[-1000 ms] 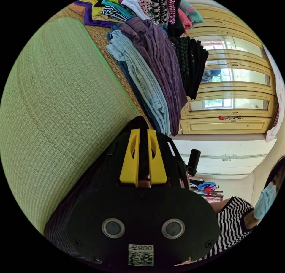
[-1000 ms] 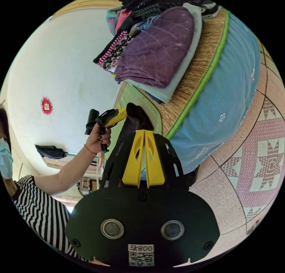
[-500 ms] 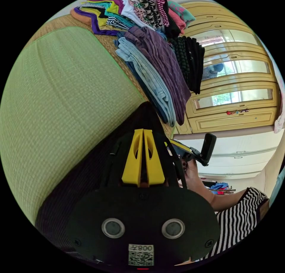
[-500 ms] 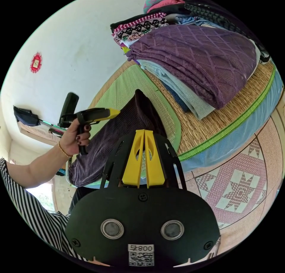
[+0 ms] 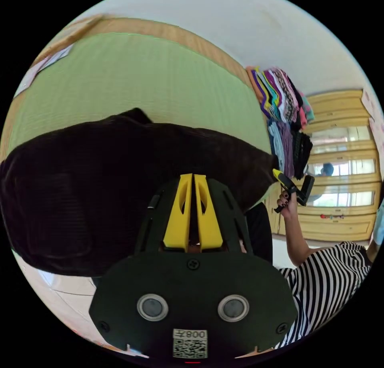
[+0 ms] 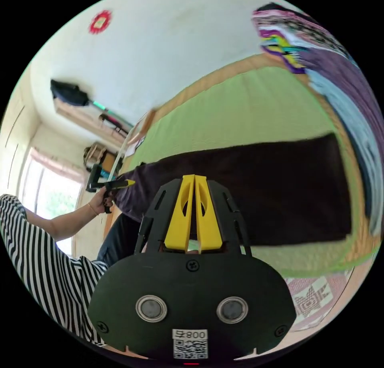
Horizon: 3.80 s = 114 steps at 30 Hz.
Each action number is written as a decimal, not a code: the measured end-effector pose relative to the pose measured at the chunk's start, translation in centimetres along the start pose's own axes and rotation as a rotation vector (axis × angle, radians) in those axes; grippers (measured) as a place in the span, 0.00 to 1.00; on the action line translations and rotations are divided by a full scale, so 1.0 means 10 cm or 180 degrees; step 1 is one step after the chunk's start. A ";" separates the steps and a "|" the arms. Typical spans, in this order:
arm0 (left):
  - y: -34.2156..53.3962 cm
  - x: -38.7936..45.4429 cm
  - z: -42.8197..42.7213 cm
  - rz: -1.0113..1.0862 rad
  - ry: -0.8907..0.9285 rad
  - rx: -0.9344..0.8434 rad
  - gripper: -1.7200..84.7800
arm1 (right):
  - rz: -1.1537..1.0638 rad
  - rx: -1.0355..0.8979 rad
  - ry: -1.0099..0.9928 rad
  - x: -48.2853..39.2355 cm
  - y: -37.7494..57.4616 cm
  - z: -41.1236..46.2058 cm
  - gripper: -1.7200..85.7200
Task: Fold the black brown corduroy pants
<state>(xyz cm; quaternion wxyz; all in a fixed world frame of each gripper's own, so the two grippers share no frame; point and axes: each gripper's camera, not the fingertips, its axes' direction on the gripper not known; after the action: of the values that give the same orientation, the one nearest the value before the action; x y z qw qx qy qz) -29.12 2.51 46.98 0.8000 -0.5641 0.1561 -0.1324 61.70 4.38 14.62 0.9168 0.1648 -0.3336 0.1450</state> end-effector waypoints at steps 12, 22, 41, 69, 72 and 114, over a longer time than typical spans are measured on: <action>0.65 -1.50 -0.36 -0.0036 0.0097 0.0081 0.03 | -0.1549 -0.1311 -0.0369 -1.91 -1.50 3.03 0.10; 0.74 -2.02 -0.91 0.0412 0.0144 0.0452 0.08 | -0.1620 -0.1551 -0.0377 -2.29 -1.20 4.15 0.09; 0.82 -2.40 -1.00 0.1145 -0.0811 0.0010 0.07 | -0.1612 -0.1427 -0.0444 -2.54 -1.00 4.98 0.07; 1.57 -3.12 -1.68 0.0649 -0.0773 0.0774 0.04 | -0.2510 -0.1136 -0.0178 -3.08 -1.91 5.30 0.04; 1.72 -3.48 -1.79 0.0007 -0.1289 0.0841 0.03 | -0.2412 -0.1059 -0.0170 -3.09 -2.08 5.20 0.03; 0.99 -2.52 -0.92 0.0590 -0.0533 0.1095 0.02 | -0.1331 -0.1438 0.0516 -1.68 -2.28 4.37 0.10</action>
<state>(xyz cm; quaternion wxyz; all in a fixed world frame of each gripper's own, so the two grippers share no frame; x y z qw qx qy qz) -55.50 7.60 37.24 0.9034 -0.4115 0.1154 -0.0356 33.25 -36.26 30.46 0.9638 0.0098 -0.2421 -0.1118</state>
